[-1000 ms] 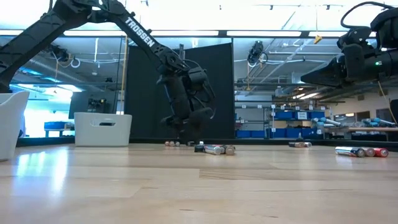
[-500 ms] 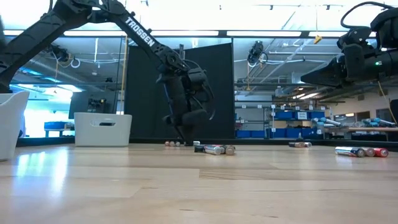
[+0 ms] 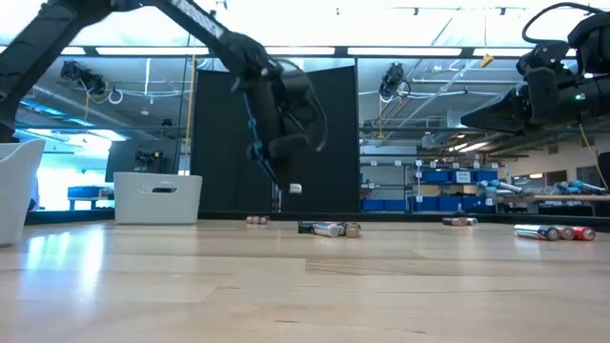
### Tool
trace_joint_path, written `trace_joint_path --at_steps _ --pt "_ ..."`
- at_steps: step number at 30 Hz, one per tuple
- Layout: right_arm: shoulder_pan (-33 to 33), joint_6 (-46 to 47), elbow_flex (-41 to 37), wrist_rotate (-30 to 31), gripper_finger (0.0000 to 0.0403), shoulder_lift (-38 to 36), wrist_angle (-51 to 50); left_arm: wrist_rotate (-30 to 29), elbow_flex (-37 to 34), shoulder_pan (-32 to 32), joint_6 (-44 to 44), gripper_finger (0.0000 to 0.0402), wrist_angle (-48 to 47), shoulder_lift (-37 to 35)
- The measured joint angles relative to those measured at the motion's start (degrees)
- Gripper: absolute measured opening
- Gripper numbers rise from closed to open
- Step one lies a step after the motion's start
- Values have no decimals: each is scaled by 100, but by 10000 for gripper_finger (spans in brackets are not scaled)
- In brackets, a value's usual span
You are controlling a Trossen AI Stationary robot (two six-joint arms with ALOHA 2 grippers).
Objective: Sort batteries
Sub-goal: Put the silver battery into the top left gray bin
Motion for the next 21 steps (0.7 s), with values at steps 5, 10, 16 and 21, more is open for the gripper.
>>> trace_joint_path --at_steps 5,10,16,21 --pt "1 0 0 0 39 -1 2 -412 10 -79 -213 46 -505 -775" --pt "0 -2 -1 0 39 1 1 -553 -325 -85 -731 46 -801 -1513" --pt "1 -2 0 0 39 -1 0 -747 -1639 -49 -1502 46 -755 -2560" --pt "-1 -2 0 0 39 -1 0 -810 -2826 126 -2287 46 -660 -3319"
